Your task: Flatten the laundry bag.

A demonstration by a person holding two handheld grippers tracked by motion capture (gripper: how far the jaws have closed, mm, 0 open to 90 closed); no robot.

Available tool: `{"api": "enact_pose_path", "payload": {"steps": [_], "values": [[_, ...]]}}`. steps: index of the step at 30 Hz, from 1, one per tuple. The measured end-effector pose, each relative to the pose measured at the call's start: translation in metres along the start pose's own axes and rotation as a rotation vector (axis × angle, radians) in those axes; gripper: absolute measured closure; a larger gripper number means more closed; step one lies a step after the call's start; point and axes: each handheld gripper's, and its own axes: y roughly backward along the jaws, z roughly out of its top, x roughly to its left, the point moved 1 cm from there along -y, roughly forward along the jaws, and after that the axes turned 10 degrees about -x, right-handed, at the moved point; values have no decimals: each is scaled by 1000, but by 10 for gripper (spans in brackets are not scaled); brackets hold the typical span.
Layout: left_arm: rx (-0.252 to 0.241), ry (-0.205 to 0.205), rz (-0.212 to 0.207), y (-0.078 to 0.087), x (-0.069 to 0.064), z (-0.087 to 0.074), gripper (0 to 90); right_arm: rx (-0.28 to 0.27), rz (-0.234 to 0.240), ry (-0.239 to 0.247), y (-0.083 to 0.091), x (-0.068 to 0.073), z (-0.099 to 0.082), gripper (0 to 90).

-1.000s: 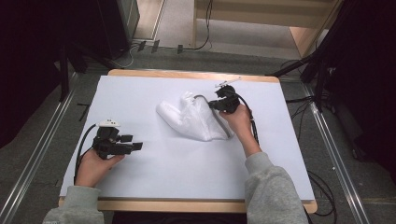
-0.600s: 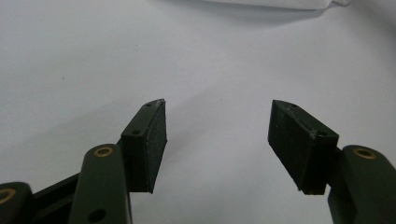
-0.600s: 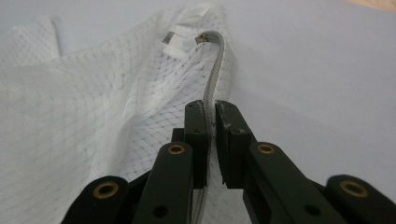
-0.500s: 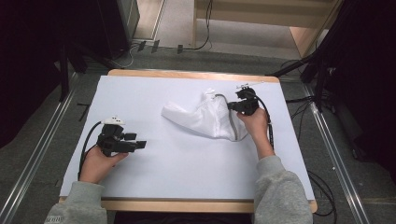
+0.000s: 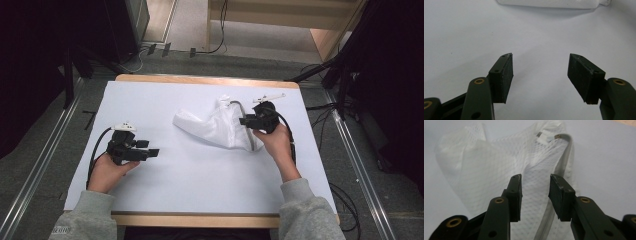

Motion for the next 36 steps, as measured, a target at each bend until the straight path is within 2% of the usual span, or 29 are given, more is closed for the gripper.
{"api": "enact_pose_path", "payload": {"steps": [2,4,10,13,16,18,20,22,27,30,33,36], "values": [[1,-1,-2,0,0,0,380,7,7,4,1,4,-3,639],[4,-2,-6,-2,-1,1,380,26,36,-5,3,13,-14,634],[6,-3,-7,-3,-1,1,380,53,72,21,2,32,-32,589],[8,-4,-3,-3,-1,1,380,71,75,53,-3,38,-38,560],[8,-6,-10,-4,-2,1,379,107,80,42,-14,40,-42,560],[7,-6,-9,-4,-2,1,379,117,85,46,-19,41,-44,623],[8,-4,-8,-4,-1,1,379,119,97,56,-20,43,-42,786],[11,-2,-7,-4,-1,1,379,109,123,42,-19,46,-38,894],[10,-3,-5,-4,-1,1,379,27,203,30,-3,60,-17,900],[5,-3,-9,-5,-2,1,380,-16,234,42,8,70,-5,900],[2,-15,-14,-5,-3,2,380,-69,272,29,19,77,7,899],[1,-18,-13,-6,-4,2,380,-103,269,41,28,79,18,899]]}}
